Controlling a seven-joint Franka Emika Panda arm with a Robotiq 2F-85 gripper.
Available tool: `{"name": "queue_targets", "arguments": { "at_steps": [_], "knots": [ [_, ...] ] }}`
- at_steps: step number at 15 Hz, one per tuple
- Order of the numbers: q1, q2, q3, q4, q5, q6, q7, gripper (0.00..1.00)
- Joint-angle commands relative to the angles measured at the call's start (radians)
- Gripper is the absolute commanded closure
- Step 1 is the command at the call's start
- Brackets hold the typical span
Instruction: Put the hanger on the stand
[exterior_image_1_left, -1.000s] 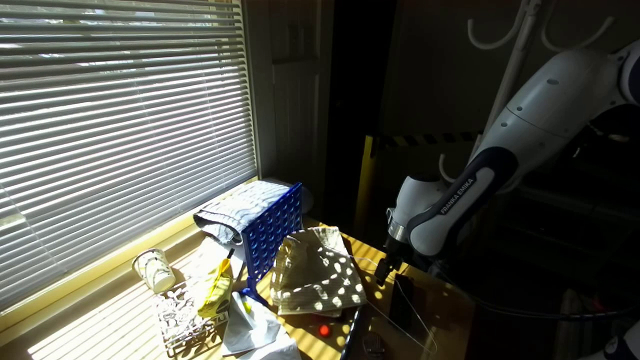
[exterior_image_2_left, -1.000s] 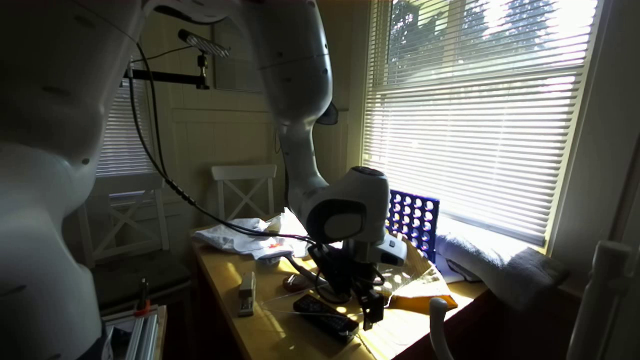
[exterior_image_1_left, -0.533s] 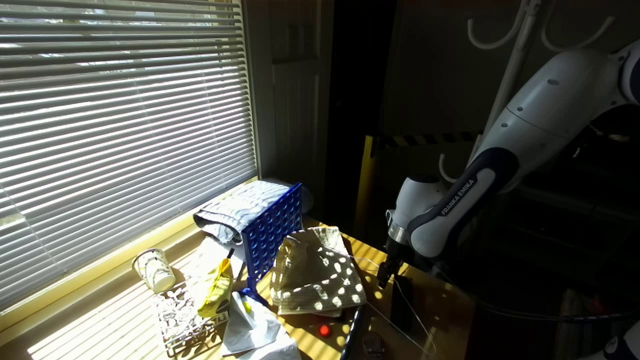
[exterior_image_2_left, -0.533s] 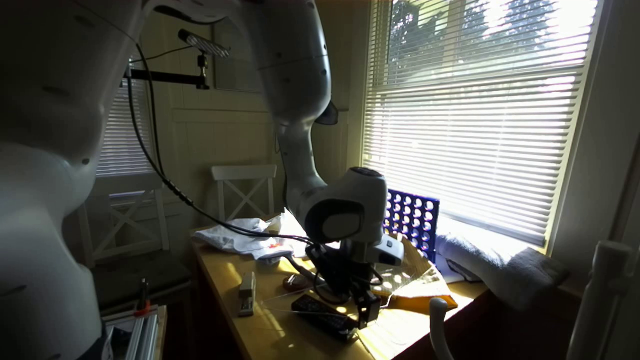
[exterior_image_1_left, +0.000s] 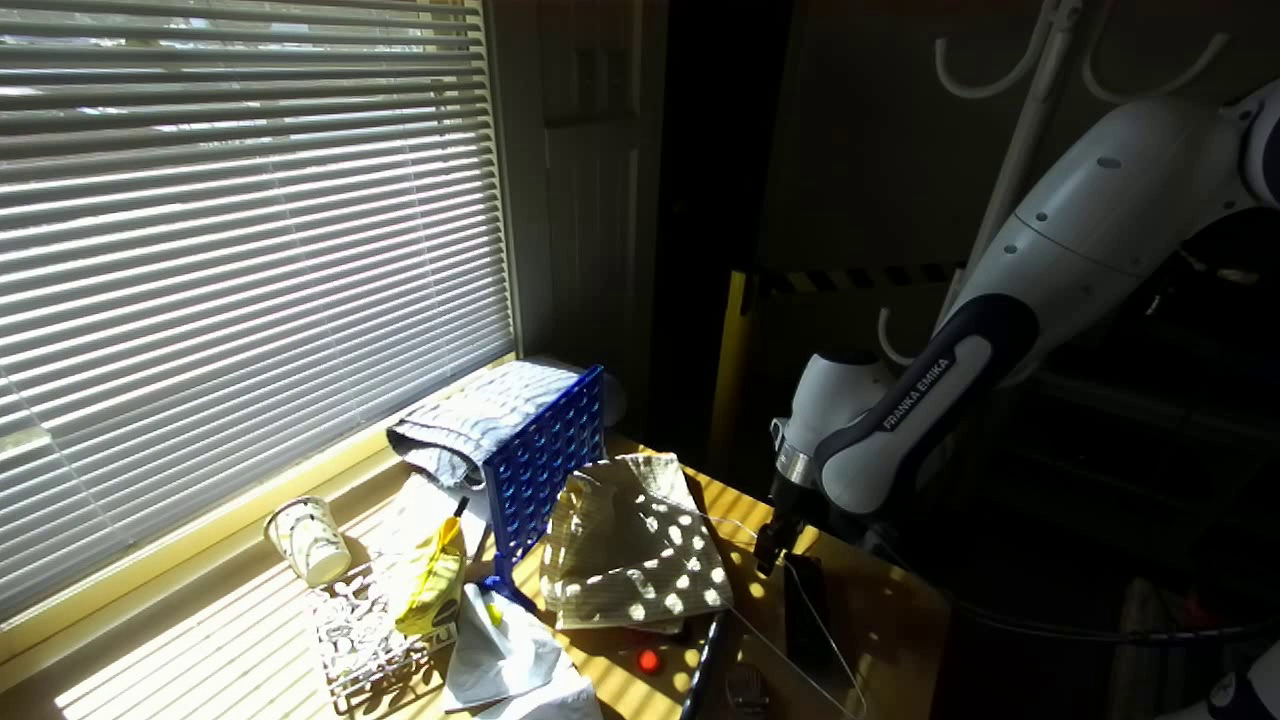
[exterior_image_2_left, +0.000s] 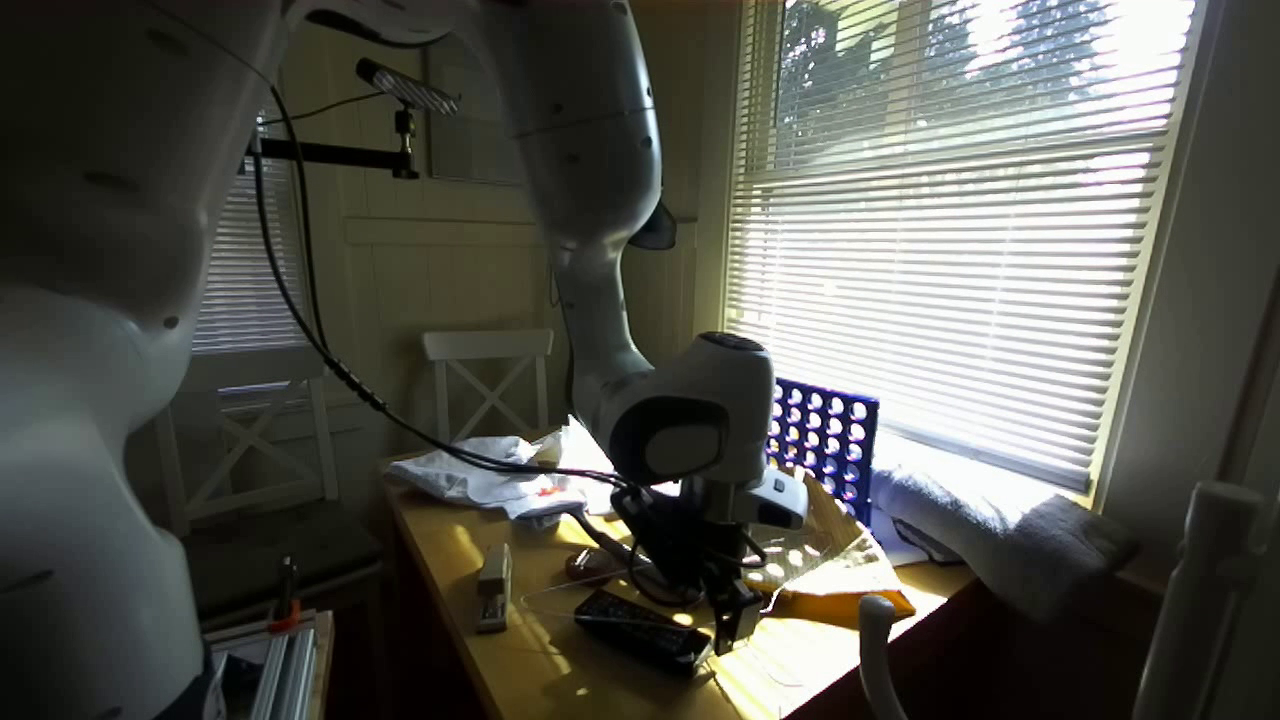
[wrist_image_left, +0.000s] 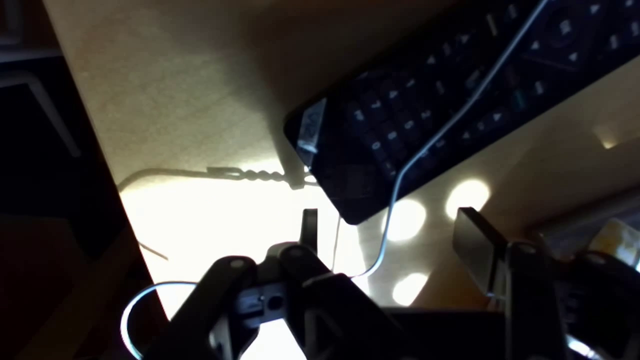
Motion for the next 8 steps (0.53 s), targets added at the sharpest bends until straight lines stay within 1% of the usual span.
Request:
{"name": "queue_targets", "arguments": {
  "at_steps": [1,6,7,8],
  "knots": [
    [-0.004,-0.020,0.006,-0.014,-0.009,-0.002,-0.010,0.54],
    [-0.009,-0.030,0.012,-0.016,-0.004,0.000,-0.013,0.91],
    [-0.010,-0.032,0.013,-0.016,-0.003,0.002,-0.014,0.97],
    [-0.011,-0.035,0.013,-0.017,-0.001,0.003,-0.013,0.99]
  ]
}}
